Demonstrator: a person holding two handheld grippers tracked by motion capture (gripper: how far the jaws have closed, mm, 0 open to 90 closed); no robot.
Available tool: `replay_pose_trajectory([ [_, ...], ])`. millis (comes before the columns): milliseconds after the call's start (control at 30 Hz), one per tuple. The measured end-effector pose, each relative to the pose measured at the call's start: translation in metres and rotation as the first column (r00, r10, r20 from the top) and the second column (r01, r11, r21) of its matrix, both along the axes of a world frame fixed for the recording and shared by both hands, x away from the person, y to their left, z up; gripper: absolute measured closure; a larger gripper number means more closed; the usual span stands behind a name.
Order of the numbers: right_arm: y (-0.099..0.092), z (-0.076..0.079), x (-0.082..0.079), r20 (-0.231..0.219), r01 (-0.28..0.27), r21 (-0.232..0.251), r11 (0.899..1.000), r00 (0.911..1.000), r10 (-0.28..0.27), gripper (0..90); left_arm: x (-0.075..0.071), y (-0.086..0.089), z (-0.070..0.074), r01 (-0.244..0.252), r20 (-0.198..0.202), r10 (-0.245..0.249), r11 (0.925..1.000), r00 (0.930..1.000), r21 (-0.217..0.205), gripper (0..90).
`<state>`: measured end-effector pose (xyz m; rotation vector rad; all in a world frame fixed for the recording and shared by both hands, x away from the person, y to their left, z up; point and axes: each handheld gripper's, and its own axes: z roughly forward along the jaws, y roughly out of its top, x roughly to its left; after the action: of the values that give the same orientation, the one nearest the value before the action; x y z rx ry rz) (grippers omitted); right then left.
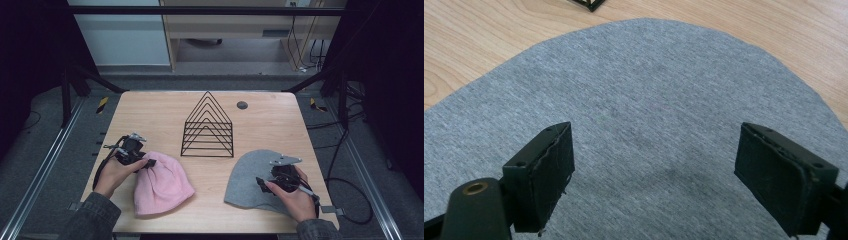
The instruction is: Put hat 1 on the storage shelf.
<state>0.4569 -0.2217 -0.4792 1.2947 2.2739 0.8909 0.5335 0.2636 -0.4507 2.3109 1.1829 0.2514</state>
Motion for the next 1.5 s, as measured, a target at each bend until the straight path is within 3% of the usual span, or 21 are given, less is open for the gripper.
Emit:
replay_pose_trajectory([
  [33,0.000,0.000,0.000,0.001,-0.001,0.001,1.000,1.0000,0.001,16.0,0.000,0.000,0.000,0.002,0.000,-0.002,1.0000,1.0000,0.001,50.1],
  [67,-0.001,0.001,0.000,0.004,-0.001,-0.001,1.000,1.0000,0.001,16.0,-0.001,0.001,0.000,0.001,0.001,-0.001,1.0000,1.0000,0.004,58.9],
  [133,-0.001,0.001,0.000,0.005,-0.001,-0.001,1.000,1.0000,0.001,16.0,-0.001,0.002,0.001,-0.005,0.005,0.005,1.0000,1.0000,0.001,68.7],
  [167,-0.001,0.001,0.000,0.005,-0.001,-0.001,1.000,1.0000,0.001,16.0,-0.002,0.003,0.001,-0.010,0.006,0.010,0.9999,0.9999,-0.005,68.7],
  [200,-0.001,0.001,0.000,0.004,0.001,-0.001,1.000,1.0000,-0.001,16.0,-0.003,0.004,0.003,-0.015,0.012,0.016,0.9998,0.9998,-0.008,77.1],
  [367,-0.001,0.001,0.000,0.006,-0.003,0.001,1.000,1.0000,0.003,15.9,-0.011,0.003,0.011,-0.009,0.050,0.011,0.9995,0.9987,-0.031,81.7],
  [467,0.000,0.001,0.000,0.010,0.000,0.000,1.000,1.0000,0.000,15.9,-0.025,0.000,0.027,0.013,0.119,-0.007,0.9986,0.9929,-0.050,82.5],
  [500,0.000,0.001,0.000,0.010,0.000,0.000,1.000,1.0000,0.000,15.9,-0.025,0.000,0.027,0.013,0.119,-0.007,0.9986,0.9929,-0.050,82.6],
  [533,0.000,0.001,0.000,0.011,-0.001,0.000,1.000,0.9999,0.001,15.9,-0.035,-0.002,0.037,0.035,0.160,-0.026,0.9979,0.9868,-0.054,82.8],
  [667,0.000,0.001,0.000,0.012,-0.001,-0.001,1.000,0.9999,0.001,15.8,-0.057,-0.009,0.058,0.077,0.244,-0.062,0.9957,0.9677,-0.052,83.1],
  [700,0.001,0.001,0.000,0.013,-0.001,0.000,1.000,0.9999,0.002,15.8,-0.057,-0.009,0.058,0.077,0.244,-0.062,0.9957,0.9677,-0.052,83.1],
  [800,0.001,0.001,0.000,0.015,-0.004,-0.005,1.000,0.9999,0.004,15.8,-0.075,-0.014,0.074,0.111,0.300,-0.087,0.9918,0.9499,-0.064,83.2],
  [833,0.001,0.001,0.000,0.015,-0.004,-0.005,1.000,0.9999,0.004,15.8,-0.075,-0.014,0.074,0.111,0.300,-0.087,0.9918,0.9499,-0.064,83.2],
  [933,0.001,0.001,0.000,0.017,-0.003,-0.004,1.000,0.9999,0.003,15.8,-0.087,-0.017,0.088,0.139,0.330,-0.109,0.9877,0.9375,-0.071,83.2],
  [967,0.001,0.001,0.000,0.017,-0.003,-0.005,1.000,0.9998,0.003,15.8,-0.087,-0.017,0.088,0.139,0.330,-0.109,0.9877,0.9375,-0.071,83.3],
  [1033,0.001,0.001,0.000,0.018,-0.002,-0.006,1.000,0.9998,0.002,15.8,-0.092,-0.019,0.097,0.155,0.353,-0.121,0.9853,0.9276,-0.070,83.3],
  [1100,0.001,0.001,0.000,0.016,-0.004,-0.004,1.000,0.9999,0.004,16.0,-0.094,-0.019,0.101,0.157,0.367,-0.122,0.9855,0.9220,-0.065,83.4],
  [1233,0.002,0.001,0.000,0.020,-0.005,-0.007,1.000,0.9998,0.006,16.2,-0.093,-0.019,0.107,0.156,0.380,-0.120,0.9856,0.9172,-0.065,83.4],
  [1500,0.002,0.003,-0.001,0.027,-0.009,-0.002,1.000,0.9996,0.009,18.4,-0.092,-0.019,0.130,0.156,0.427,-0.112,0.9853,0.8973,-0.070,83.4],
])
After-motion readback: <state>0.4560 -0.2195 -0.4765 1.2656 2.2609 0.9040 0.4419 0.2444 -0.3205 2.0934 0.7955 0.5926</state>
